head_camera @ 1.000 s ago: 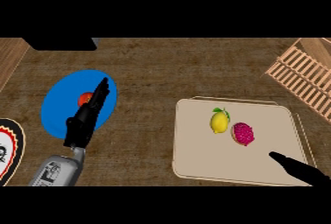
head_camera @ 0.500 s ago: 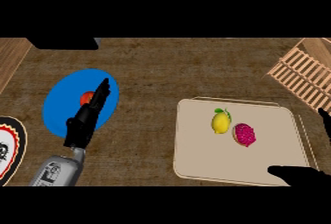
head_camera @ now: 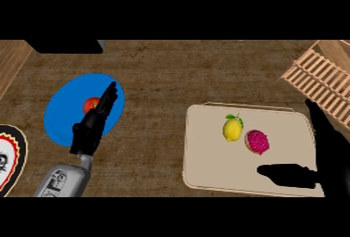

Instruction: Pick the cupcake from the tray and place it in the tiered shelf

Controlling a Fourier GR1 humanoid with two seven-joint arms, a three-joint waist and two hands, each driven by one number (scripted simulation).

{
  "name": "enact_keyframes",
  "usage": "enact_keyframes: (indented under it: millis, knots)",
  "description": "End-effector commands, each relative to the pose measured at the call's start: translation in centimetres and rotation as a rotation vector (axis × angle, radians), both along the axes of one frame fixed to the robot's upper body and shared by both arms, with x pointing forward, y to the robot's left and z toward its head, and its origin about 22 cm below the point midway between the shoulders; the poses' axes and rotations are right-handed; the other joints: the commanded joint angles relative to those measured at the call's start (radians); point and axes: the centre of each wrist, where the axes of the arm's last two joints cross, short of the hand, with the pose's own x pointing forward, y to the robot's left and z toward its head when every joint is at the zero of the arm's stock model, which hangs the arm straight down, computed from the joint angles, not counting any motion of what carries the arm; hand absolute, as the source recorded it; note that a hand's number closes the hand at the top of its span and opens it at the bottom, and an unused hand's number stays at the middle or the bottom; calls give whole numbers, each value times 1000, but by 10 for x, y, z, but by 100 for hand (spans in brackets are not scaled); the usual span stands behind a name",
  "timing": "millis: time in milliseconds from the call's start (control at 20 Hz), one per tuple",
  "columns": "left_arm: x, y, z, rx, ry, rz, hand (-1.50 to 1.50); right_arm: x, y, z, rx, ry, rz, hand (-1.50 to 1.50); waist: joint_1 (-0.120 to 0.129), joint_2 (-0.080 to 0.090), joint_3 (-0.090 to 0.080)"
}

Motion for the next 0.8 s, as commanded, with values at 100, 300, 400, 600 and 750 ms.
enact_keyframes:
  millis: [100,300,400,600,750]
  knots:
    - [6,5,-6,-5,12,2,0,7,26,-4,-39,95,-107,-150,-10,1,1]
    - [-3,4,-16,-11,11,2,0,16,27,0,-29,95,-144,-150,-9,0,1]
    - [1,11,7,18,8,3,0,38,31,-10,-29,87,-152,-150,2,0,2]
    - [-6,21,-12,8,5,21,0,11,43,-11,-32,107,-144,-150,-9,-1,1]
    - [-1,8,5,-11,1,11,0,23,37,-19,-23,124,-156,-150,-8,-1,2]
